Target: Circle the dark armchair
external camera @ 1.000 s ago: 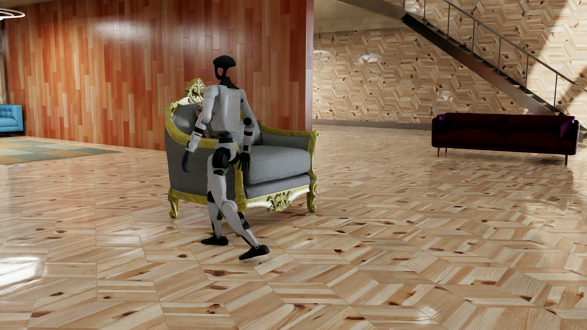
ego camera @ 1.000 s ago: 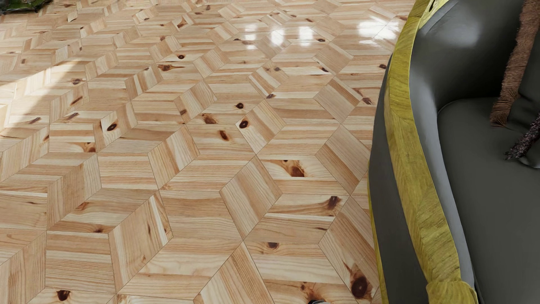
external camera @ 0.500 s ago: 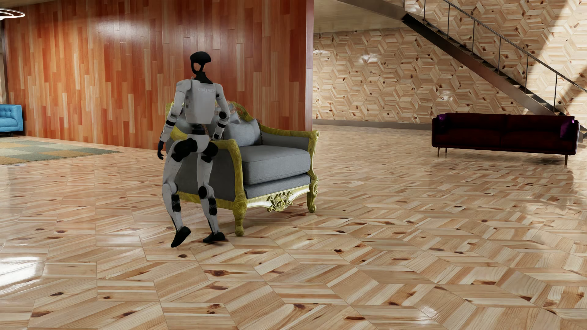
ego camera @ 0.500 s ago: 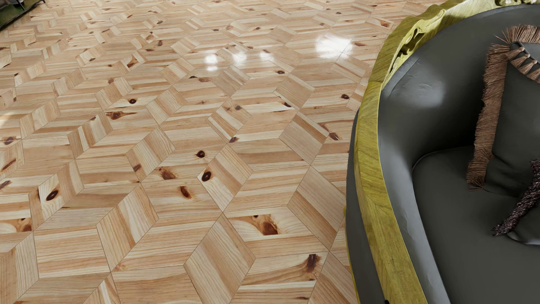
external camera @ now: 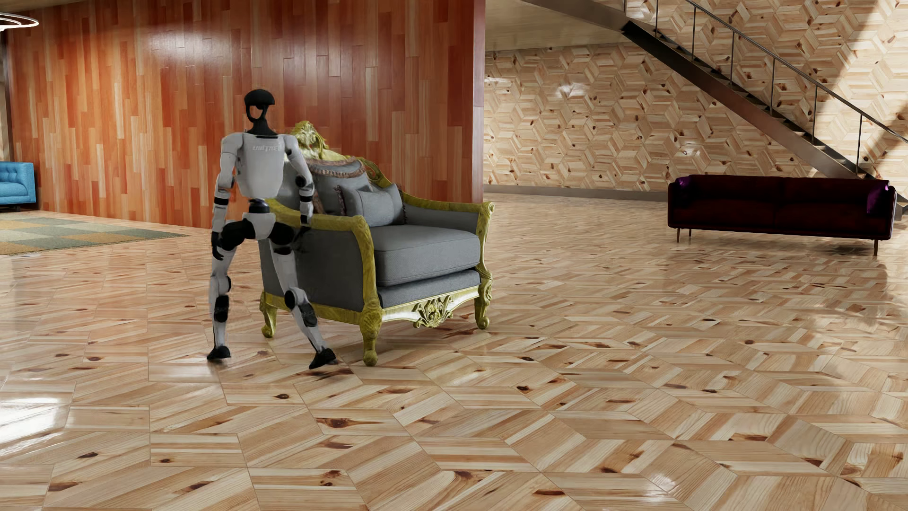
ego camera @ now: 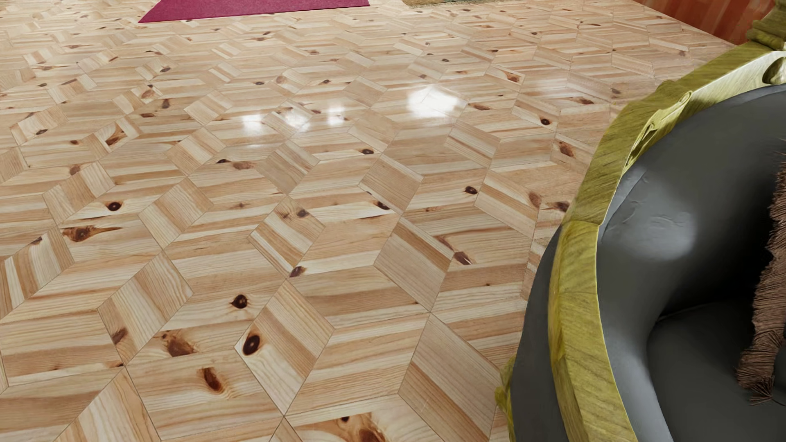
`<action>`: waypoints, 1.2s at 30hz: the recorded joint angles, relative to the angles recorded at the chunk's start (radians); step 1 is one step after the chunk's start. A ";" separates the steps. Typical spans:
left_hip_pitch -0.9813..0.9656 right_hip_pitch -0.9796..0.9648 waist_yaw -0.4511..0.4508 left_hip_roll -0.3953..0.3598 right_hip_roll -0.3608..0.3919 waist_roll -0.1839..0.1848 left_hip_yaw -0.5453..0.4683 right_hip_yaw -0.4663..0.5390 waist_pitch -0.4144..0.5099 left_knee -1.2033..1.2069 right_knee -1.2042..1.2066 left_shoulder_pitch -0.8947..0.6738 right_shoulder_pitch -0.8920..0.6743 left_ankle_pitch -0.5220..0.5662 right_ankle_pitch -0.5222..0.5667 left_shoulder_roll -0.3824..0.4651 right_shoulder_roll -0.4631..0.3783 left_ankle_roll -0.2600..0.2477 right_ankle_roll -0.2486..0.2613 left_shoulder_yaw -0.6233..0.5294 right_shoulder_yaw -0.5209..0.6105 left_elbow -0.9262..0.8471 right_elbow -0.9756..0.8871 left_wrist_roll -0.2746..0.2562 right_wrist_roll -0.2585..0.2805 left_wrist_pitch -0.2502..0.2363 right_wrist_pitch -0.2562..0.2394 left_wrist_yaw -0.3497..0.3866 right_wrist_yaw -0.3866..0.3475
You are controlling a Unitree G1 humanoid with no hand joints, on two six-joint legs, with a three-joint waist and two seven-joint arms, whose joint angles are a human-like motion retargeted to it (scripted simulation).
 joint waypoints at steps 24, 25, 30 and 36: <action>0.403 -0.418 -0.126 -0.068 0.025 0.007 0.000 0.000 0.010 -0.173 -0.060 -0.280 -0.141 -0.364 0.174 0.142 -0.007 0.000 0.000 0.167 -0.095 -0.168 -0.008 0.000 0.000 0.000 0.000 0.000 0.000; 0.420 -0.411 -0.095 -0.065 0.024 0.001 0.000 0.000 0.000 -0.185 -0.067 -0.256 -0.135 -0.380 0.186 0.126 -0.003 0.000 0.000 0.161 -0.065 -0.123 0.032 0.000 0.000 0.000 0.000 0.000 0.000; 0.482 -0.413 -0.078 -0.061 0.026 -0.008 0.000 0.000 -0.016 -0.211 -0.055 -0.146 -0.136 -0.454 0.180 0.023 0.001 0.000 0.000 0.042 -0.072 0.126 0.008 0.000 0.000 0.000 0.000 0.000 0.000; 0.499 -0.415 -0.088 -0.063 0.022 -0.017 0.000 0.000 -0.030 -0.218 -0.055 -0.107 -0.150 -0.494 0.168 -0.032 0.007 0.000 0.000 -0.014 -0.036 0.092 -0.083 0.000 0.000 0.000 0.000 0.000 0.000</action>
